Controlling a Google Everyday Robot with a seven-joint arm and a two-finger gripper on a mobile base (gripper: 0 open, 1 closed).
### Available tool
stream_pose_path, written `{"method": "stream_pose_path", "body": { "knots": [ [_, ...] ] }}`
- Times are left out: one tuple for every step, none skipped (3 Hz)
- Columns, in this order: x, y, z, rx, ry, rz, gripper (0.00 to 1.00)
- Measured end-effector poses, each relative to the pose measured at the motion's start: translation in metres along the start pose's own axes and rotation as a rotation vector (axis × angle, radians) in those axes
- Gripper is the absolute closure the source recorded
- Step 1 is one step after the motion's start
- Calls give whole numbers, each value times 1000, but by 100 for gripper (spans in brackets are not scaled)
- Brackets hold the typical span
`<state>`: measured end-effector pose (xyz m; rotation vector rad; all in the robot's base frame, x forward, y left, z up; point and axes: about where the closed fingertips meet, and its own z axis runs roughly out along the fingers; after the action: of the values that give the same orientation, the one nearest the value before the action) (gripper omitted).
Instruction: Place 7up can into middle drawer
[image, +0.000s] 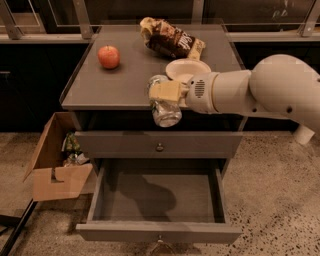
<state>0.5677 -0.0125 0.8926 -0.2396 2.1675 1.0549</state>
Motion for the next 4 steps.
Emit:
{"method": "stream_pose_path", "body": {
  "knots": [
    [1, 0, 2, -4, 2, -3, 100],
    [10, -2, 8, -6, -14, 14, 100],
    [36, -14, 10, 36, -42, 56, 100],
    [61, -28, 14, 90, -69, 84, 100]
  ]
}}
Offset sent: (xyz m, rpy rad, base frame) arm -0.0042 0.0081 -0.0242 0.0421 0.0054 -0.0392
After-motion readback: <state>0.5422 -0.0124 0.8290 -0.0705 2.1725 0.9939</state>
